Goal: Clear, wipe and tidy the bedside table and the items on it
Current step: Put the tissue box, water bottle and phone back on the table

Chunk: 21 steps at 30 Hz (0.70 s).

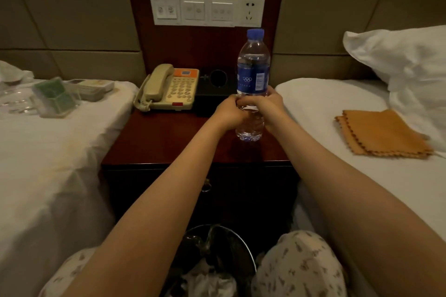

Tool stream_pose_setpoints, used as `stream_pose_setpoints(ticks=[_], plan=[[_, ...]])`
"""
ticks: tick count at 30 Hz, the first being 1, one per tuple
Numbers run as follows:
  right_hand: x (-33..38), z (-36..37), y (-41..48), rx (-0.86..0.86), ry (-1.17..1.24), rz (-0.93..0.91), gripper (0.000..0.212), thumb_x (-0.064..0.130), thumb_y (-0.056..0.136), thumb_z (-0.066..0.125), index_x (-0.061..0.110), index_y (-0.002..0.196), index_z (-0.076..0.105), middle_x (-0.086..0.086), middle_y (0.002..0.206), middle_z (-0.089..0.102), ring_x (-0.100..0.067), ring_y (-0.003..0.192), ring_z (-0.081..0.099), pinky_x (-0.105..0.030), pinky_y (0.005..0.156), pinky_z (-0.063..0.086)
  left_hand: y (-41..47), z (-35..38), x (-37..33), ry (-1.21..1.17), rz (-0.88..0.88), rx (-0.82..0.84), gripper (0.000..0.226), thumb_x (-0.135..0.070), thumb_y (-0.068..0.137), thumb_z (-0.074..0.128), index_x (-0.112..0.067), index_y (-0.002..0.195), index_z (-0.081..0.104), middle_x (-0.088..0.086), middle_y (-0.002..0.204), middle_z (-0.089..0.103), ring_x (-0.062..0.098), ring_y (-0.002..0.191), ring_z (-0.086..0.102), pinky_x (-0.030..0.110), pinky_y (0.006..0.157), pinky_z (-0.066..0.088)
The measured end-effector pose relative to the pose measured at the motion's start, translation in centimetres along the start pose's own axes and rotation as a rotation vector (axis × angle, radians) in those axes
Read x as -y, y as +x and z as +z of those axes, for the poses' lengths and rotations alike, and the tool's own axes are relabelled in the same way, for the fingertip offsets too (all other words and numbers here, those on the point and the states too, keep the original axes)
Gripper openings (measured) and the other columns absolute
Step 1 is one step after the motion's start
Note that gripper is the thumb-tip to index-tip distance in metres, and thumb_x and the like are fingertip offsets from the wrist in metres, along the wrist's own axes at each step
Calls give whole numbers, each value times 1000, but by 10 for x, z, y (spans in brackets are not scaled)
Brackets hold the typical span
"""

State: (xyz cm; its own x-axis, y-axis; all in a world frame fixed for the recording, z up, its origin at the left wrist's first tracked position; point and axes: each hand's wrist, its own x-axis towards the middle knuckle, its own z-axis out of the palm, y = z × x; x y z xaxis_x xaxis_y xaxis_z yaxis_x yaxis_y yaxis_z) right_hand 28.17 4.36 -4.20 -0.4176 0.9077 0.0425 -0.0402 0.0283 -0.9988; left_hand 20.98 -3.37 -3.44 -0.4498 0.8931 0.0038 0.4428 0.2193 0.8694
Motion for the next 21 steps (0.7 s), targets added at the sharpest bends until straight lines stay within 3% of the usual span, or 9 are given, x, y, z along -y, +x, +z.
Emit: stream_pose_setpoints(ticks=[4, 8, 11, 15, 21], plan=[[-1, -21, 9, -47, 79, -2, 60, -7, 64, 74, 9, 119, 56, 1, 94, 64, -19, 88, 62, -25, 62, 48, 16, 20, -7, -27, 17, 23, 55, -8, 89, 55, -14, 140, 36, 14, 124, 57, 29, 108, 59, 32, 82, 48], [0, -34, 26, -133, 135, 5, 58, -9, 63, 72, 11, 115, 56, -7, 111, 64, -26, 104, 59, -28, 65, 47, 27, 36, -16, -49, 48, 27, 56, -7, 89, 55, -14, 140, 35, 11, 129, 54, 26, 118, 54, 30, 92, 44], [-2, -41, 35, -157, 163, 0, 53, -10, 62, 72, 15, 106, 55, -4, 106, 63, -28, 105, 60, -29, 63, 48, 35, 43, -20, -39, 56, 38, 57, -6, 91, 53, -15, 143, 32, 11, 135, 49, 25, 119, 52, 26, 87, 42], [-4, -46, 44, -160, 80, -48, 54, -10, 60, 73, 17, 104, 56, 1, 97, 65, -26, 104, 62, -38, 84, 52, 44, 51, -18, -62, 38, 35, 61, -6, 90, 55, -15, 144, 28, 13, 134, 49, 26, 116, 54, 28, 87, 44], [-4, -51, 44, -122, -37, -69, 55, -8, 63, 72, 14, 109, 52, 2, 98, 62, -20, 98, 60, -23, 71, 47, 50, 55, -10, -24, 26, 45, 65, -6, 91, 54, -16, 146, 23, 15, 136, 48, 26, 116, 54, 30, 90, 44]])
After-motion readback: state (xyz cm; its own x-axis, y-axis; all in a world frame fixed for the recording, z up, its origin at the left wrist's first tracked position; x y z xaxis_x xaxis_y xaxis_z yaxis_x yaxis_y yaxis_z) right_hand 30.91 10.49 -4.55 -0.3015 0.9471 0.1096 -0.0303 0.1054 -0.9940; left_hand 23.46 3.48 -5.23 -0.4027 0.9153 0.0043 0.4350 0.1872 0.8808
